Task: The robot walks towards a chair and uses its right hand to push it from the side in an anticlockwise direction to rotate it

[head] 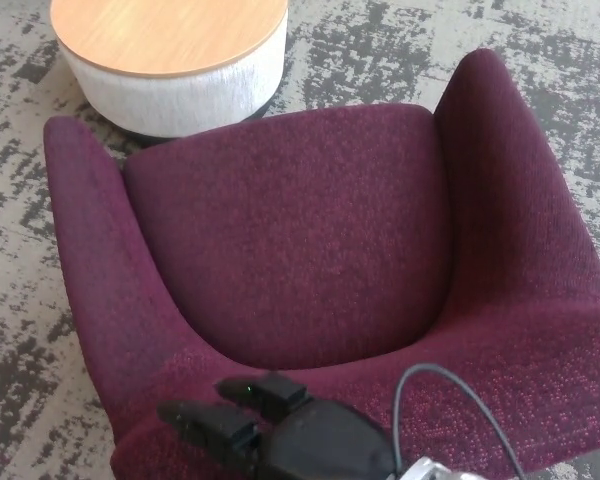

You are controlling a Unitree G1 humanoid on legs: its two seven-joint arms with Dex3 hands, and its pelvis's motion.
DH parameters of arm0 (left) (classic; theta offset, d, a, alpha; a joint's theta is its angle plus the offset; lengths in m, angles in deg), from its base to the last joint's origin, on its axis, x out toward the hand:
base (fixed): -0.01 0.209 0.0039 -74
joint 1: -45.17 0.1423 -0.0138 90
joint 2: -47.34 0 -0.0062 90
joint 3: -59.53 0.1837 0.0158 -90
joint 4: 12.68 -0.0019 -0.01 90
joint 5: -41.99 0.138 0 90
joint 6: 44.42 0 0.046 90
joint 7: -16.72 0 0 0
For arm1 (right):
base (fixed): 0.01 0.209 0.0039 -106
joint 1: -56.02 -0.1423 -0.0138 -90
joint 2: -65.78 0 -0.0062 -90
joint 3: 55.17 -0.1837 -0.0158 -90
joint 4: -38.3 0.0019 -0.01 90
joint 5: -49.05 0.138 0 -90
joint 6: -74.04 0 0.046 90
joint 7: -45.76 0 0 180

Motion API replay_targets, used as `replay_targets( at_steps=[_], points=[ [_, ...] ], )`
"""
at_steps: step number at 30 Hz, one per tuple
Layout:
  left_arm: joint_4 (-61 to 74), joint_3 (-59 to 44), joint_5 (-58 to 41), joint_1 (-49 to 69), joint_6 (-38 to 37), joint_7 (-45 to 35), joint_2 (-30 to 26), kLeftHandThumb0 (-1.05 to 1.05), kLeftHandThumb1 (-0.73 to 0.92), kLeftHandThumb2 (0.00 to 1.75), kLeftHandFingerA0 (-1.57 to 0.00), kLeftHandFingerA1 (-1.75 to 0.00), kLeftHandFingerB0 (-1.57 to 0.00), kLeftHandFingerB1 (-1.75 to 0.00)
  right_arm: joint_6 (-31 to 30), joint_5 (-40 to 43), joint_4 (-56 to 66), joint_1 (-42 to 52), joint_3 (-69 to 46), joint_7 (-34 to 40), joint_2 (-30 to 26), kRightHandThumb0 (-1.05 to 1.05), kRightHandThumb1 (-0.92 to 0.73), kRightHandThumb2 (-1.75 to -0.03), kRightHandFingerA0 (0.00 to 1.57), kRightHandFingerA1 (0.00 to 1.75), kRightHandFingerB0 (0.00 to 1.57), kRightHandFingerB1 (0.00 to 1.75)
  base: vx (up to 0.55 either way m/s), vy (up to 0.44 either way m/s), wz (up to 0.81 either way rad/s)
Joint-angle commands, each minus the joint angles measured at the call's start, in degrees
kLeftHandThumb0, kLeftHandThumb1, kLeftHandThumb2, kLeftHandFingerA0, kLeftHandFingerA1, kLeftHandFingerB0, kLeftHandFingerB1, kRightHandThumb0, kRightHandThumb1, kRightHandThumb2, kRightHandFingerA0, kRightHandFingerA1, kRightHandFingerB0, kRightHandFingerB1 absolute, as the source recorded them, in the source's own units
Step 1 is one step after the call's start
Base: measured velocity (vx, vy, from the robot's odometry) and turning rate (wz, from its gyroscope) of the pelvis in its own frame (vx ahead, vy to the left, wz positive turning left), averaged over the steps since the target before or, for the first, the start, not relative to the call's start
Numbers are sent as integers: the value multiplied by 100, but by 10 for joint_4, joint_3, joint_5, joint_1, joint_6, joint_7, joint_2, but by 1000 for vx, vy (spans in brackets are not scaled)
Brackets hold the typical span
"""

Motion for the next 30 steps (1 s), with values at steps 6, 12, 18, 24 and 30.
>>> replay_targets(
  at_steps=[6, 12, 18, 24, 30],
  points=[
    [44, -17, -47, -112, -103, -48, 5, -70, 69, 61, -43, -54, -28, -34, -208, -316, -93, 44, 41, -29, 28, -69, -35, -81, 0, 33, 0, 16, 0, 0, 0],
    [47, -9, -39, -106, -107, -40, 13, -68, 69, 61, -40, -53, -29, -33, -242, -356, -139, 60, 42, 42, 45, -62, -35, -77, 0, 36, 0, 19, 0, 0, 0],
    [50, -8, -38, -110, -105, -37, 11, -64, 71, 62, -45, -51, -28, -32, -244, -357, -190, 68, 30, 188, 55, -12, -41, -60, 2, 51, 7, 24, 0, 0, 0],
    [55, -18, -50, -108, -111, -46, 15, -66, 68, 61, -43, -56, -29, -34, -186, -314, -232, 68, 7, 298, 48, -38, -40, -89, 106, 113, 0, 48, 0, 0, 0],
    [55, -18, -49, -107, -112, -46, 15, -66, 68, 61, -43, -56, -29, -34, -176, -315, -246, 71, -1, 322, 55, -38, -40, -89, 106, 113, 0, 48, 0, 0, 0]
  ],
)
